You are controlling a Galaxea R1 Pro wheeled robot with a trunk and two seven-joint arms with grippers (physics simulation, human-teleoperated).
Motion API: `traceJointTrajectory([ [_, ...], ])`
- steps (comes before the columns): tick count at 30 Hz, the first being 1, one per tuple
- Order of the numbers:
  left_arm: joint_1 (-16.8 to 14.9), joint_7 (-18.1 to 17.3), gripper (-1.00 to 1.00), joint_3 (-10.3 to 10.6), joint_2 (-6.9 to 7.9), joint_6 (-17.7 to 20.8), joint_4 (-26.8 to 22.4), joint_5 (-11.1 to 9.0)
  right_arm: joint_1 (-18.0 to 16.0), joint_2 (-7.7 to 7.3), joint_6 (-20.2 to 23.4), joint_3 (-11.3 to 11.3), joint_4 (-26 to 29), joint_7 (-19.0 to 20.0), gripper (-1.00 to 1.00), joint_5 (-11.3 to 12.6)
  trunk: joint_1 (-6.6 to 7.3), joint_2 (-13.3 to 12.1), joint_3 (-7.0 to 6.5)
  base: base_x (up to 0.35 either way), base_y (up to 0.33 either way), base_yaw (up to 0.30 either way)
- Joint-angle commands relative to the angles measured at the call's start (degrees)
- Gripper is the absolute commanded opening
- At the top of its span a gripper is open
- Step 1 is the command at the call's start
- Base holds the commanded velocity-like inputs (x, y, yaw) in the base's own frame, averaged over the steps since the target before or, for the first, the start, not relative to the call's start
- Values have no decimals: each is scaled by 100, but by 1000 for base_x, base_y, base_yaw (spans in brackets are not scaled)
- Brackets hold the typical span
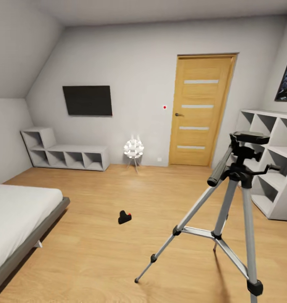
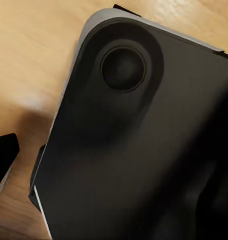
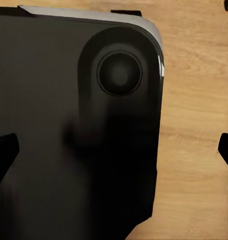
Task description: Attach the digital camera to the camera tripod in the bedroom.
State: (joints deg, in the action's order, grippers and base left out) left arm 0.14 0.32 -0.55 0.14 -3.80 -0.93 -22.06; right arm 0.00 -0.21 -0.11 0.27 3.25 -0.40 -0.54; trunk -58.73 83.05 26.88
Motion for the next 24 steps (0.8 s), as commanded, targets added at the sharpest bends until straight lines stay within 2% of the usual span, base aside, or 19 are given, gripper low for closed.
traceJointTrajectory([
  [1, 2, 3, 100, -1, 1, -7, -7, -74, 0, -4, 0, 3, 28, -5, 100, -6, 0, 2, 5, 0, 0, 277],
  [12, 3, 4, 100, -6, 12, -13, -4, -171, 0, -34, 15, 19, 76, -1, 100, -78, 0, 2, 5, 0, 0, 277],
  [24, 3, 11, 100, -6, 13, -15, -4, -244, 0, -2, -10, 13, 70, -36, 100, -1035, 0, 2, 5, 0, 0, 277],
])
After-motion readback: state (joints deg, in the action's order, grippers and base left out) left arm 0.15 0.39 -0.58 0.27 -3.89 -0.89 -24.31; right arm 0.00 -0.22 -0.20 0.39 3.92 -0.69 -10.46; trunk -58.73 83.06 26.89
